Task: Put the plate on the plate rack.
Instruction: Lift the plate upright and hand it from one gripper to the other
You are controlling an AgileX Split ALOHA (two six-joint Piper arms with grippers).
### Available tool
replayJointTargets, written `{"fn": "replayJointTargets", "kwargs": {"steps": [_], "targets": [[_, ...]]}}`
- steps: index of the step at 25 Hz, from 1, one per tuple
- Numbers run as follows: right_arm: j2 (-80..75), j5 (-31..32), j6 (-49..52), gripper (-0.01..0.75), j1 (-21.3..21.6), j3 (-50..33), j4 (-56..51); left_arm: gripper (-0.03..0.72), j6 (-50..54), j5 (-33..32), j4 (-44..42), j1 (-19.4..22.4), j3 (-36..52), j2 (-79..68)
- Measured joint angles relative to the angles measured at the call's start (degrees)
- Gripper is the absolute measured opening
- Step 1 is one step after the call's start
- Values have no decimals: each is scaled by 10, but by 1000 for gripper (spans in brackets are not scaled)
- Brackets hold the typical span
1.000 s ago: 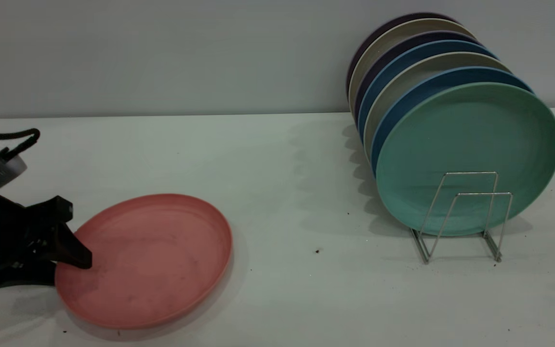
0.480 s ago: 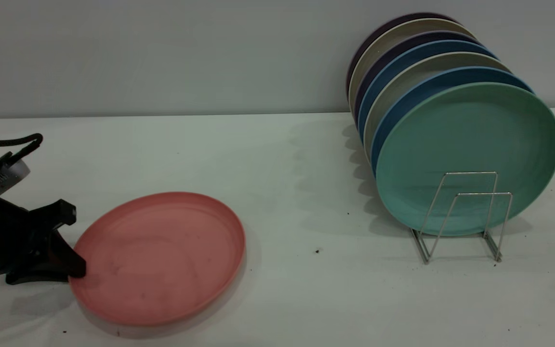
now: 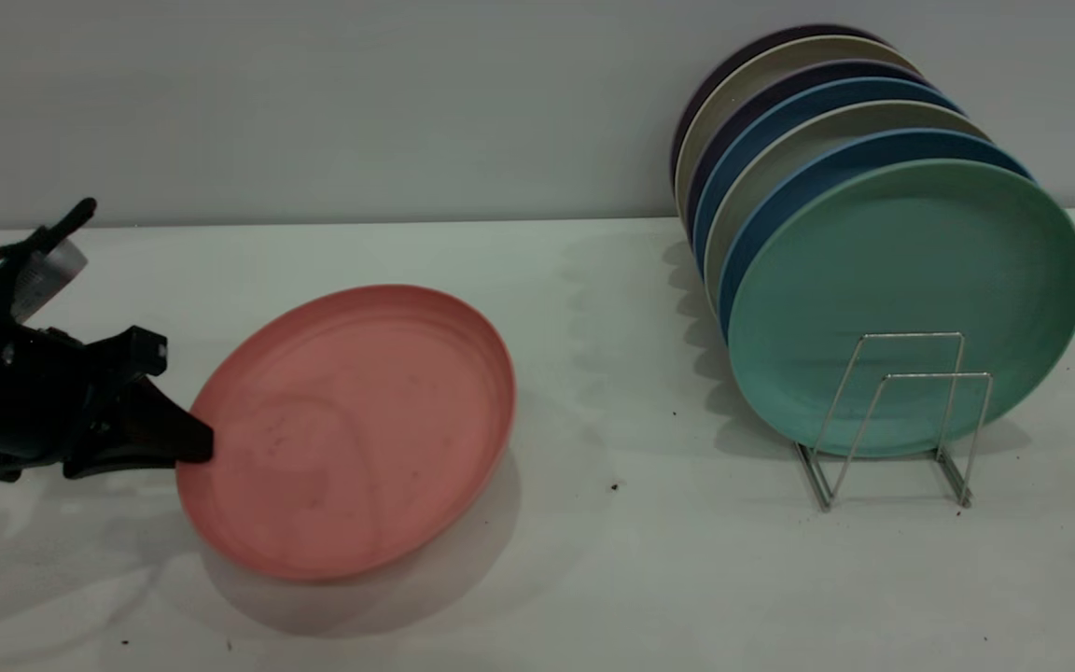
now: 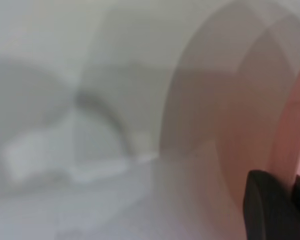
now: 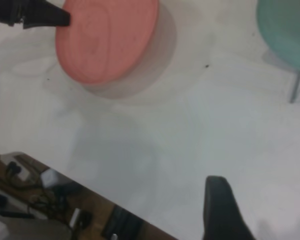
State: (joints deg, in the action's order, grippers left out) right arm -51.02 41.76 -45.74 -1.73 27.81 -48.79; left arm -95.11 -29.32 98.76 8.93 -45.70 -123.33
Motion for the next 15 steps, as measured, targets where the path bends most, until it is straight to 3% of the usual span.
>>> {"fn": "replayJointTargets", "kwargs": {"steps": [15], "targets": [[-290,-8,-384,434,0,4,-402,18,-94,-47,1,-55,0,42]]}}
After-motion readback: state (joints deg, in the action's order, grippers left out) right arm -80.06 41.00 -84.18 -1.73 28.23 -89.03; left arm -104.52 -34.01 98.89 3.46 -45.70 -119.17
